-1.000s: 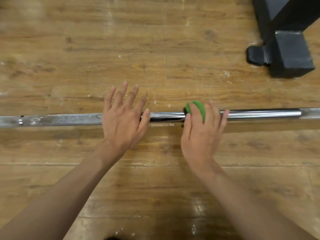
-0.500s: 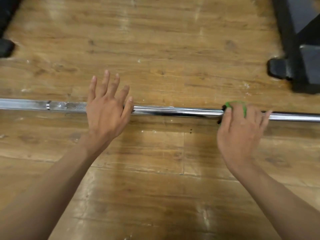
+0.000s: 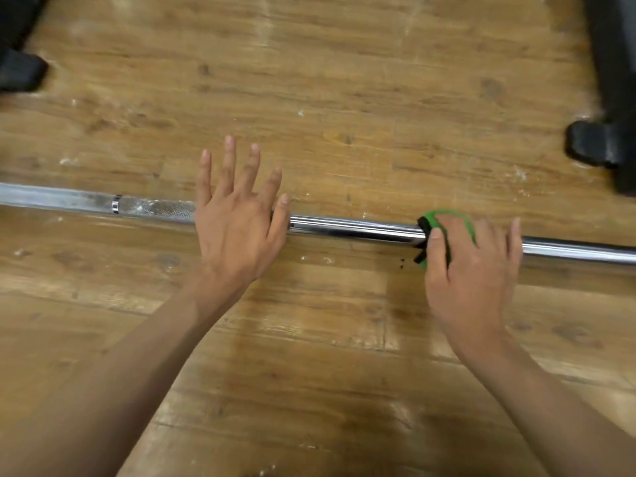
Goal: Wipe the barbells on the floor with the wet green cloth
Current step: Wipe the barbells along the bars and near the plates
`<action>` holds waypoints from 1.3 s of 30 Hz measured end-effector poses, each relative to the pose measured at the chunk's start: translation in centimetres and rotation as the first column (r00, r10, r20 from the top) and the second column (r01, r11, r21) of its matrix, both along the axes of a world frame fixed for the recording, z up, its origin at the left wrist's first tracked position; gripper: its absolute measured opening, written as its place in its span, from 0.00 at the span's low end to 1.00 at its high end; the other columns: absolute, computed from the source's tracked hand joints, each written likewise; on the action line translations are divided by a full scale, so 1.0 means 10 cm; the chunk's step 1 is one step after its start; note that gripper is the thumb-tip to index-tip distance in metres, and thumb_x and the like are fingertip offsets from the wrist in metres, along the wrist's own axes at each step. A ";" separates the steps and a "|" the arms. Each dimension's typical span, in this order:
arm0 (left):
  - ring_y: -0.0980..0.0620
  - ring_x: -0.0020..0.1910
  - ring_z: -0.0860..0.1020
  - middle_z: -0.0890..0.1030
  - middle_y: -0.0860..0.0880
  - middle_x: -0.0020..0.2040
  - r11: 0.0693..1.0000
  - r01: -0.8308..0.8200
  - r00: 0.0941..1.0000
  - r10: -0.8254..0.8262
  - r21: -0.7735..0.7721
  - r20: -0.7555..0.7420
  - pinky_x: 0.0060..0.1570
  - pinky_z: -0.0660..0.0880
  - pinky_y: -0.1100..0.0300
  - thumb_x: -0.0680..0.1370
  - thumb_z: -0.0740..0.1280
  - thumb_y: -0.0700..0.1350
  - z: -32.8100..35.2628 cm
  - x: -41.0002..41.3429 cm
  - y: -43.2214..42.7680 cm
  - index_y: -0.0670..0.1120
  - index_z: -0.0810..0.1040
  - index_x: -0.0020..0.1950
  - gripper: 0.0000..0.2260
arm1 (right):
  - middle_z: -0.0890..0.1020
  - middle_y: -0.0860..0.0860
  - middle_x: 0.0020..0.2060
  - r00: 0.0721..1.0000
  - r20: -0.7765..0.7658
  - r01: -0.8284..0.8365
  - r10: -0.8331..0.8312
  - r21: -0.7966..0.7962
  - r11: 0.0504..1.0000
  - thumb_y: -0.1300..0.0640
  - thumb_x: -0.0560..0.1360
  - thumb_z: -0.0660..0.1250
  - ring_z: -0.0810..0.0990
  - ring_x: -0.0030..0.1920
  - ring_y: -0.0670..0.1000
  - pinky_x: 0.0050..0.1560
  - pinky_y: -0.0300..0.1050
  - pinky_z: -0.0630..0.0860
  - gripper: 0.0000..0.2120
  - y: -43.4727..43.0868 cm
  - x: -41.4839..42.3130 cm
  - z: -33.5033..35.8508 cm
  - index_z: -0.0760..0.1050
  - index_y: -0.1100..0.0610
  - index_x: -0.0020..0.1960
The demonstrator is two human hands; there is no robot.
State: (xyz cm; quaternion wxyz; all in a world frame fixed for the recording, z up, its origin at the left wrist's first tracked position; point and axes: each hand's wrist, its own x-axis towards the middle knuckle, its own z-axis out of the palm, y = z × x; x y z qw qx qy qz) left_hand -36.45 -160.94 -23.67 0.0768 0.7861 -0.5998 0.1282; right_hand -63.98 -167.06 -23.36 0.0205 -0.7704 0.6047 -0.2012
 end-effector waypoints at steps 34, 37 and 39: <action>0.37 0.83 0.57 0.63 0.41 0.82 0.993 0.109 0.982 -0.101 0.043 -0.158 0.79 0.54 0.36 0.87 0.49 0.53 0.02 -0.53 1.68 0.45 0.68 0.81 0.25 | 0.82 0.58 0.56 0.991 0.098 0.083 -0.091 0.083 0.993 0.58 0.84 0.61 0.76 0.61 0.58 0.81 0.64 0.53 0.12 1.61 0.04 0.07 0.82 0.58 0.60; 0.36 0.83 0.56 0.61 0.41 0.83 0.992 0.116 0.982 -0.106 0.054 -0.158 0.78 0.55 0.35 0.87 0.46 0.54 0.01 -0.57 1.79 0.46 0.67 0.81 0.26 | 0.82 0.54 0.57 0.978 0.128 -0.181 0.162 0.152 0.972 0.54 0.84 0.60 0.79 0.59 0.56 0.82 0.61 0.52 0.14 1.92 0.59 0.15 0.81 0.54 0.64; 0.36 0.83 0.55 0.61 0.40 0.83 0.991 0.119 0.978 -0.107 0.061 -0.178 0.79 0.55 0.36 0.88 0.44 0.54 0.02 -0.58 1.85 0.45 0.67 0.81 0.26 | 0.82 0.53 0.57 0.959 0.133 -0.270 0.250 0.166 0.948 0.51 0.86 0.59 0.80 0.58 0.55 0.82 0.60 0.52 0.15 1.98 0.66 0.14 0.81 0.52 0.65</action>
